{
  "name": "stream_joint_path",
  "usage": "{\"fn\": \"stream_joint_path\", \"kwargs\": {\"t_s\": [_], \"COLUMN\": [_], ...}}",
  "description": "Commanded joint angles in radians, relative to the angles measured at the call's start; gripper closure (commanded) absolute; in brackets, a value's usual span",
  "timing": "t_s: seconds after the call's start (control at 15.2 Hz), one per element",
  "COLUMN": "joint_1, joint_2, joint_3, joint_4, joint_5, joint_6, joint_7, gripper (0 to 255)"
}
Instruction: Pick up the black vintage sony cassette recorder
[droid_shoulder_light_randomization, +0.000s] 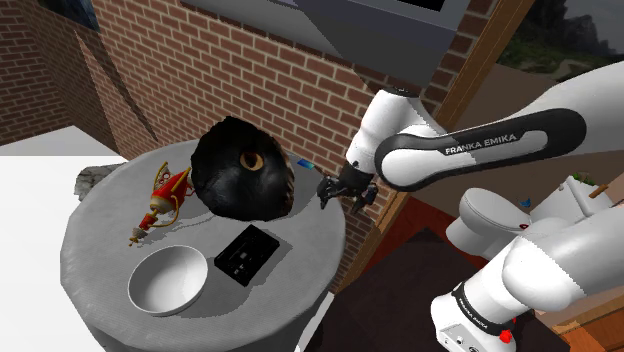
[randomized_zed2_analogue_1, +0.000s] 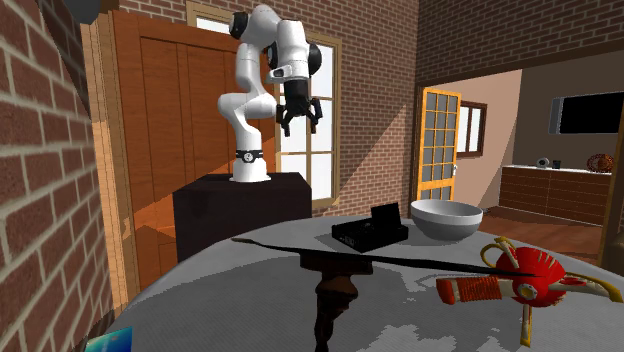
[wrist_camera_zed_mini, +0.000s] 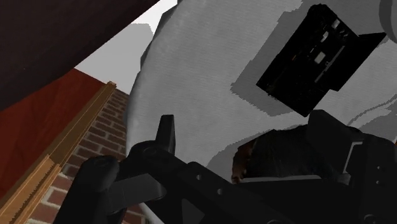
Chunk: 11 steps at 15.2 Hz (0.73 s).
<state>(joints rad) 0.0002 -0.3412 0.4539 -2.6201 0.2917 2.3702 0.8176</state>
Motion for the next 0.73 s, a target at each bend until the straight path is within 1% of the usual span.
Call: {"fn": "stream_joint_path", "kwargs": {"t_s": [0.0, 0.2, 0.4, 0.53, 0.66], "joint_1": [-0.014, -0.038, -0.054, -0.04, -0.001], "joint_2": [0.084, 0.219, 0.364, 0.461, 0.553], "joint_3": [0.039, 0.092, 0.123, 0.112, 0.075], "joint_4": [0.02, 0.067, 0.127, 0.176, 0.232], "joint_5": [-0.008, -0.062, -0.175, -0.275, -0.369], "joint_6": [0.079, 0.183, 0.275, 0.323, 0.361], "joint_7": [0.076, 0.213, 0.383, 0.511, 0.632], "gripper": [0, 0, 0, 0, 0]}}
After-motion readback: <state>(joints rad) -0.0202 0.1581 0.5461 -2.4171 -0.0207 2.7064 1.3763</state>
